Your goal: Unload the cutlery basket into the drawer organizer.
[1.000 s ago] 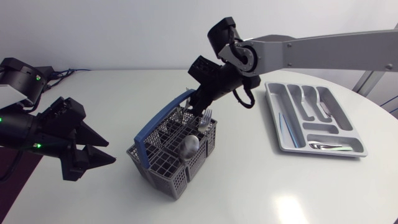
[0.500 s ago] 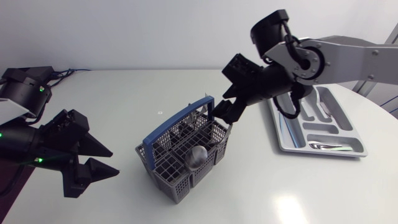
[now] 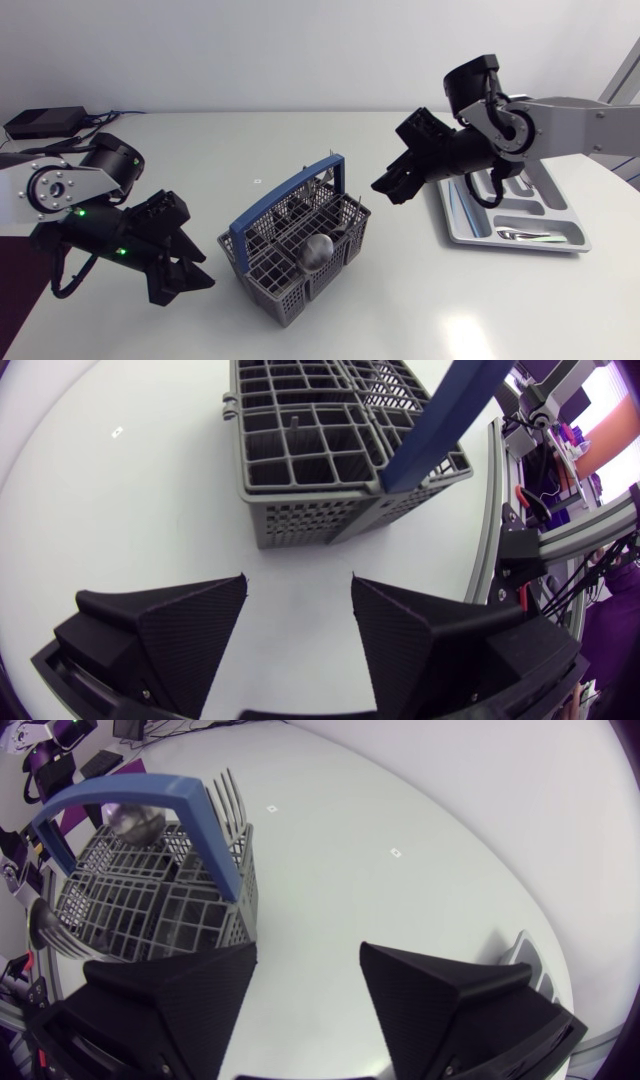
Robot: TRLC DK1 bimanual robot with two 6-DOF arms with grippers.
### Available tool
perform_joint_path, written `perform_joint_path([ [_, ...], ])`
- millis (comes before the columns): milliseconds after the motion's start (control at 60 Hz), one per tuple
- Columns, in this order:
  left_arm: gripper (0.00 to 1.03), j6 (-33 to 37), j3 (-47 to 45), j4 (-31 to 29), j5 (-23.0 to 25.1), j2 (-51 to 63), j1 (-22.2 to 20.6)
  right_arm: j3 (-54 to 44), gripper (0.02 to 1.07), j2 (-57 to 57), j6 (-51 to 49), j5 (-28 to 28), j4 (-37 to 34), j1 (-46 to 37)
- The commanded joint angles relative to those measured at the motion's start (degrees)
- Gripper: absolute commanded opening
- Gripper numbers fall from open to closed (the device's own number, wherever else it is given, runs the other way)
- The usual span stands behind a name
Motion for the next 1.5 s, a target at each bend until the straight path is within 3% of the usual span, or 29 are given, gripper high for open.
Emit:
perform_joint_path([
  [0, 0.89, 0.0, 1.2, 1.1, 0.0, 1.7, -0.8, -1.4, 0.24, 2.8, 1.2, -0.5, 2.1, -0.3],
  [33, 0.87, -0.2, 1.3, 1.4, 0.0, 1.8, -0.9, -1.2, 0.2, 3.6, 1.3, -0.6, 2.4, -0.3],
  [117, 0.65, -1.7, 1.6, 3.5, 0.0, 2.2, -1.4, -0.6, 0.19, 5.4, 1.9, -0.8, 2.8, 0.2],
  [200, 0.29, -3.6, 1.7, 7.0, 0.0, 3.7, -1.8, -0.5, 0.18, 6.3, 2.4, -1.2, 3.2, 0.8],
  [250, 0.27, -4.1, 2.0, 7.8, 0.0, 4.8, -2.5, -0.9, 0.18, 6.3, 2.5, -1.7, 3.2, 1.3],
  [600, 0.25, -7.9, 5.5, 14.6, 0.0, 9.7, -3.2, -10.0, 0.18, -1.8, 3.2, -2.3, 1.2, 7.2],
  [900, 0.25, -10.3, 14.7, 17.6, -0.1, 19.1, -2.8, -11.4, 0.18, -5.5, 6.2, -1.6, -0.3, 9.9],
  [1483, 0.25, -12.5, 29.1, 17.8, -0.1, 31.2, -3.9, 0.1, 0.18, 3.5, 10.5, 2.4, 0.2, 10.4],
])
